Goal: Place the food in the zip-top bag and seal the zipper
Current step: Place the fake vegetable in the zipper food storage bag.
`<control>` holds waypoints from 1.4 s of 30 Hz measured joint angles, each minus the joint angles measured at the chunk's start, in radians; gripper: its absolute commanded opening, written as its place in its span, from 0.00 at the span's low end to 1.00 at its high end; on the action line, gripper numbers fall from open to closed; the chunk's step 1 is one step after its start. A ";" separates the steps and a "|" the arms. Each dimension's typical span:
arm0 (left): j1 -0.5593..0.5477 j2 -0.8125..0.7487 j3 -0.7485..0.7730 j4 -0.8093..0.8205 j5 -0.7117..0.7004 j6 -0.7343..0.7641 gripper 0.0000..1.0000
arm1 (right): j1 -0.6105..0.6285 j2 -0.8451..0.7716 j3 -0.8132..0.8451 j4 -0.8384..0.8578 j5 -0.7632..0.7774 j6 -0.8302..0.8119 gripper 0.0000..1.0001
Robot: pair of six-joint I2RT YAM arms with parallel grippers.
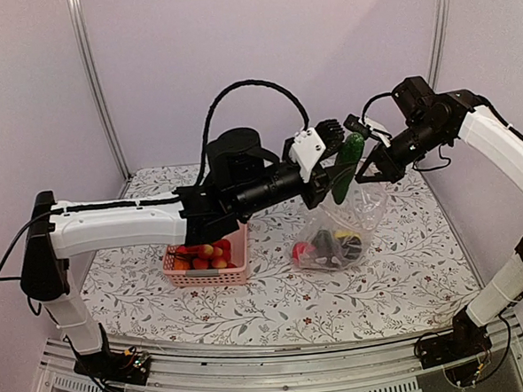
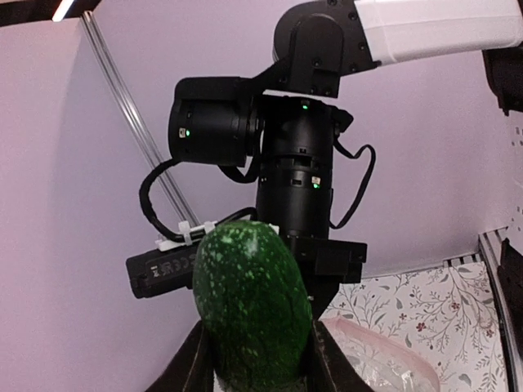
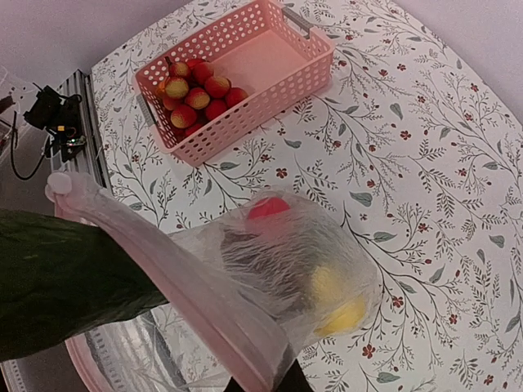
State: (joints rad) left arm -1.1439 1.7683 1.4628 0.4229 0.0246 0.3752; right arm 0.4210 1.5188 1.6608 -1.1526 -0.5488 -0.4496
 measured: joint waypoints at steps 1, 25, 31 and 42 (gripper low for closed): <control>0.000 0.011 0.000 -0.005 -0.005 0.008 0.15 | 0.000 0.000 -0.002 0.001 -0.001 0.001 0.04; -0.005 0.119 0.027 -0.098 -0.175 0.121 0.66 | 0.000 0.010 -0.010 0.018 0.069 0.043 0.03; -0.032 0.061 0.026 -0.131 -0.164 0.049 0.66 | 0.000 0.010 -0.008 0.025 0.103 0.045 0.03; -0.042 -0.254 -0.179 -0.168 -0.141 -0.177 0.62 | 0.000 0.027 0.002 0.038 0.135 0.046 0.03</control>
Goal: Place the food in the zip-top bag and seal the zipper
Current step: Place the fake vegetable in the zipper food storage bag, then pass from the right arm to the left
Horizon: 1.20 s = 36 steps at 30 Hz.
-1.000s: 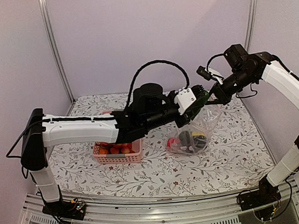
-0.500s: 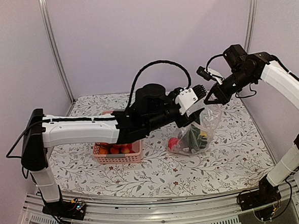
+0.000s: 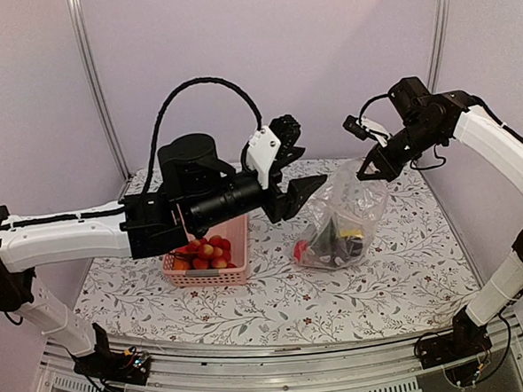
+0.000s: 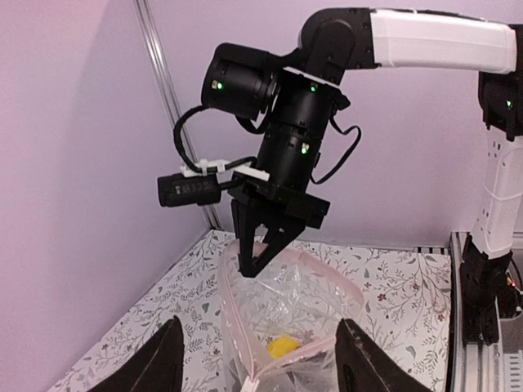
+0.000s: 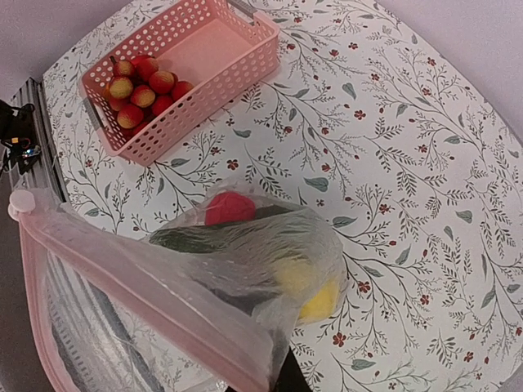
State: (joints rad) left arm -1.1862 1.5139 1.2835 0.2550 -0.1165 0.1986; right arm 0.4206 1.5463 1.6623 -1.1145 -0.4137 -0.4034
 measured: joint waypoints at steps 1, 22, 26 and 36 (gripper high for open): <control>0.000 -0.006 -0.018 -0.010 0.000 -0.014 0.61 | 0.000 0.000 0.000 0.000 0.003 0.000 0.03; 0.121 0.141 -0.317 0.278 0.175 -0.523 0.45 | -0.001 -0.016 -0.015 0.008 0.039 -0.005 0.04; 0.133 0.206 -0.311 0.348 0.226 -0.564 0.44 | -0.002 -0.018 -0.025 0.009 0.040 -0.005 0.04; 0.144 0.270 -0.246 0.451 0.304 -0.597 0.09 | -0.018 -0.018 -0.034 0.010 0.040 -0.004 0.06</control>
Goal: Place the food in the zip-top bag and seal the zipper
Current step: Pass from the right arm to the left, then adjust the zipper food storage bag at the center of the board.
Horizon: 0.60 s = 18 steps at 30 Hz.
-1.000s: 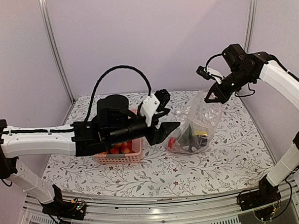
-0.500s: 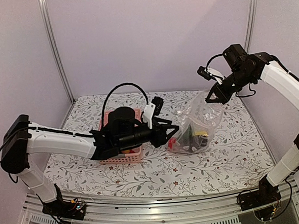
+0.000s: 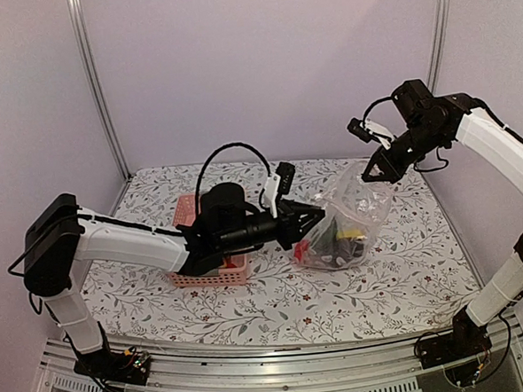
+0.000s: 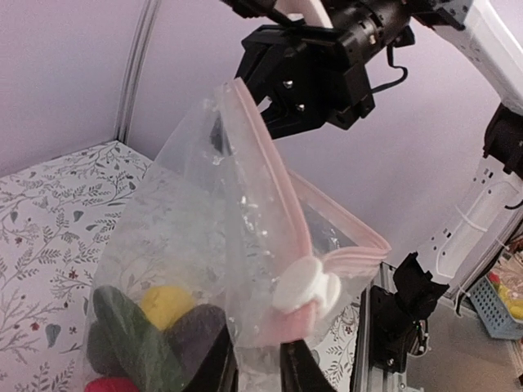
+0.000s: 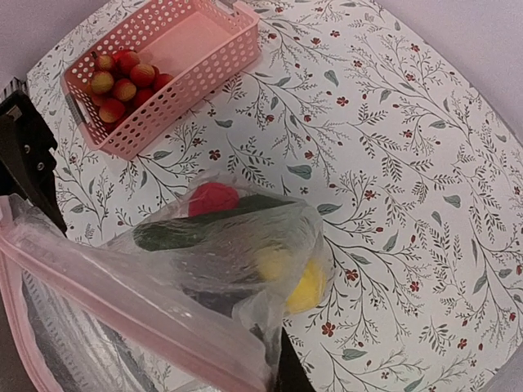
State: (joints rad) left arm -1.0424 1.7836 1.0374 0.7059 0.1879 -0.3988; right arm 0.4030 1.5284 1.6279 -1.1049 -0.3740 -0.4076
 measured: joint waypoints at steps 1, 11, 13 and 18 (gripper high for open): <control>0.003 0.001 0.005 0.004 0.005 0.002 0.07 | -0.005 0.000 0.000 0.000 -0.001 0.000 0.08; 0.035 0.001 0.013 0.008 0.002 0.027 0.00 | -0.038 -0.002 -0.050 -0.016 -0.007 -0.014 0.25; 0.038 0.001 0.013 0.005 0.002 0.036 0.00 | -0.039 -0.002 -0.076 -0.017 -0.007 -0.018 0.14; 0.043 -0.003 0.018 -0.027 0.001 0.070 0.00 | -0.046 -0.005 -0.090 -0.029 -0.001 -0.026 0.02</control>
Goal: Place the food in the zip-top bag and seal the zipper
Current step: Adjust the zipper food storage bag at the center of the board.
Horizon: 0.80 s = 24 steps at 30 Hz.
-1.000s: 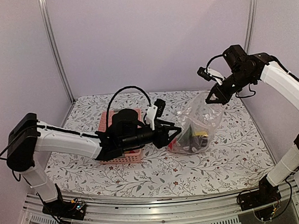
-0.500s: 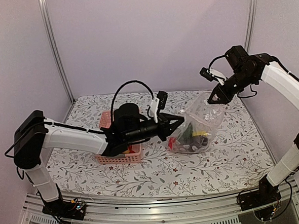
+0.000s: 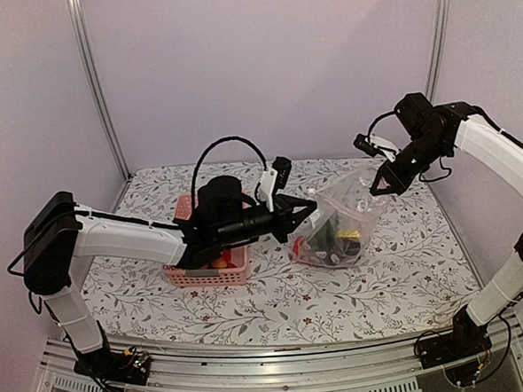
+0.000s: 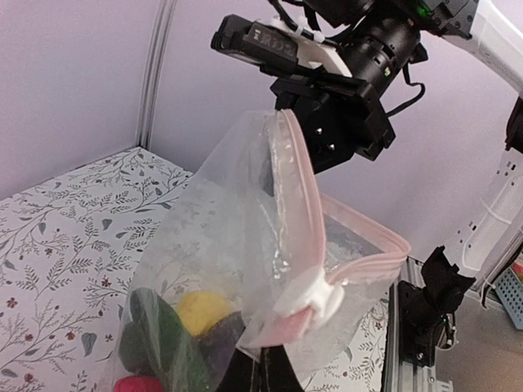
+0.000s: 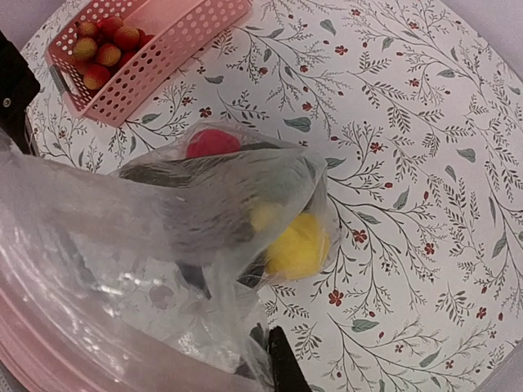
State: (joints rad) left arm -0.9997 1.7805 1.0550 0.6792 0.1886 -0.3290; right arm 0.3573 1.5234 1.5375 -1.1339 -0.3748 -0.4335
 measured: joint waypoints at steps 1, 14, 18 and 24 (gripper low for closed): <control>0.001 -0.002 0.008 -0.018 -0.002 0.013 0.00 | -0.006 -0.001 0.003 -0.006 0.002 -0.005 0.01; 0.030 -0.007 0.172 -0.192 -0.102 0.246 0.01 | -0.097 -0.013 0.171 -0.126 0.006 -0.140 0.00; 0.050 0.006 0.188 -0.185 -0.108 0.248 0.02 | -0.098 0.002 0.171 -0.136 -0.007 -0.135 0.00; 0.104 0.084 0.246 -0.177 -0.103 0.220 0.04 | -0.114 0.061 0.177 -0.135 -0.017 -0.111 0.01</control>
State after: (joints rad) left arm -0.8959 1.8645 1.3010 0.5026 0.0853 -0.1085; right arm 0.2436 1.5841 1.7142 -1.2686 -0.3920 -0.5449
